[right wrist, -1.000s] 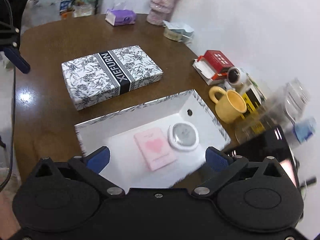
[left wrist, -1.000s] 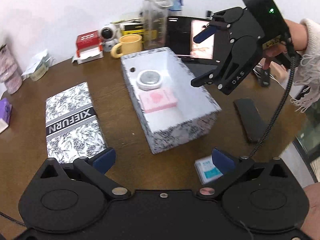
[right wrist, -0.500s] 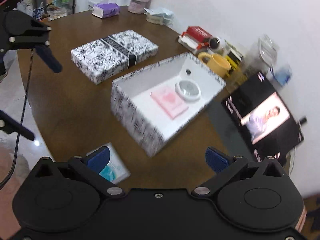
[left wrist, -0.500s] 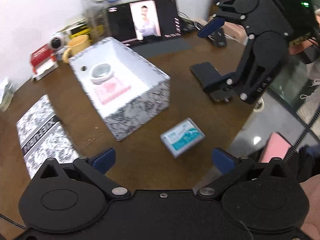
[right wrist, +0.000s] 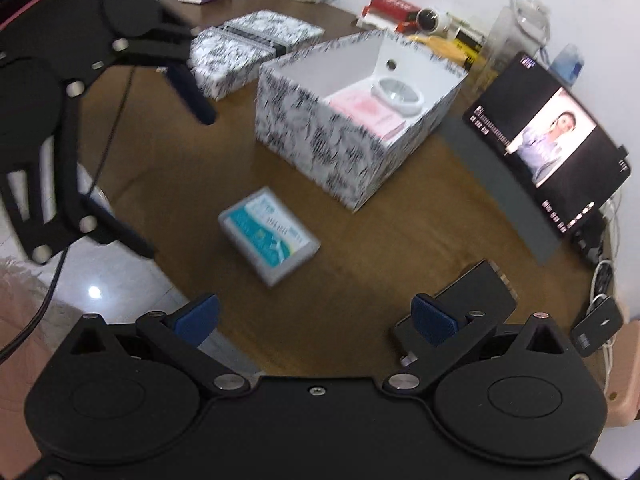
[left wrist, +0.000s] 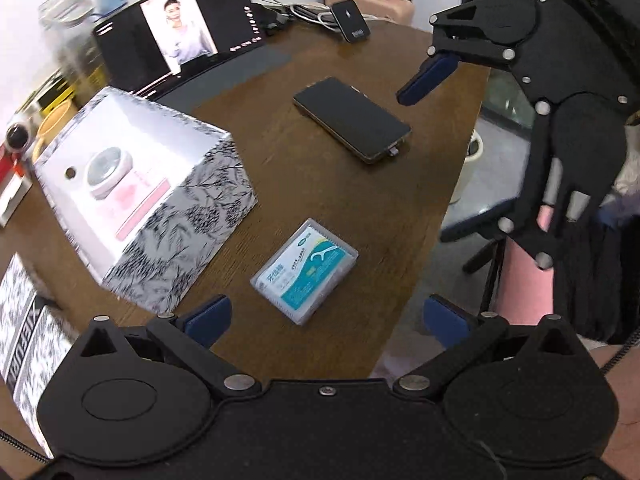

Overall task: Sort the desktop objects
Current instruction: 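Withdraw the right gripper from the box while moving the left gripper toward the floss box, then lower the left gripper onto the blue-and-white floss box and close it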

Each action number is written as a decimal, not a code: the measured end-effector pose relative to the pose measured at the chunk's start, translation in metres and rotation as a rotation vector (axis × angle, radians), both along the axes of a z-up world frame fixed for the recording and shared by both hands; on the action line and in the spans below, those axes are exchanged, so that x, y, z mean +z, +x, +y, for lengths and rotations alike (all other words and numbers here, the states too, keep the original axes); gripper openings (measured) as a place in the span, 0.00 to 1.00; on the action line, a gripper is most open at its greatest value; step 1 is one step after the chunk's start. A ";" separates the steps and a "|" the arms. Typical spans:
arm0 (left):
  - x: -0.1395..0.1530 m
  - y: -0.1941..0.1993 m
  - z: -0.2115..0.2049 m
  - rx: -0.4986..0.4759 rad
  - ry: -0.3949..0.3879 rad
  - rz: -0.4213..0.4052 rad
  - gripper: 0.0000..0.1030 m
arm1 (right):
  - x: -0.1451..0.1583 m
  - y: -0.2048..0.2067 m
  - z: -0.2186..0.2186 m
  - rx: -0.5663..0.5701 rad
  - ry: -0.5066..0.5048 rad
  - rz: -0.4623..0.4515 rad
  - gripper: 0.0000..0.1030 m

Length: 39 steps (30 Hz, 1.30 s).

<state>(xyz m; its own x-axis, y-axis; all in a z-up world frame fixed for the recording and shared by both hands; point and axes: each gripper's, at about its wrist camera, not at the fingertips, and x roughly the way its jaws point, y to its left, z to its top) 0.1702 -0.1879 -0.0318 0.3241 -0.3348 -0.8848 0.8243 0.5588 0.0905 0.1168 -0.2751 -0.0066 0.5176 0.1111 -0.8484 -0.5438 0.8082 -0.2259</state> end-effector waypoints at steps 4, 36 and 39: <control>-0.014 0.006 -0.011 -0.052 0.021 0.004 1.00 | -0.012 -0.007 -0.002 0.018 -0.005 0.027 1.00; -0.082 0.055 -0.036 -0.082 0.142 0.059 0.79 | -0.038 0.013 -0.012 0.064 0.110 0.123 1.00; -0.082 0.058 -0.033 -0.075 0.133 0.081 0.79 | -0.038 0.014 -0.012 0.063 0.119 0.127 1.00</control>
<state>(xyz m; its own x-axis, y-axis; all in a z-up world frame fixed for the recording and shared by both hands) 0.2282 -0.2213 -0.1141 0.2287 -0.2335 -0.9451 0.8710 0.4827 0.0915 0.1307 -0.2869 -0.0446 0.3958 0.2434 -0.8855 -0.6121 0.7887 -0.0568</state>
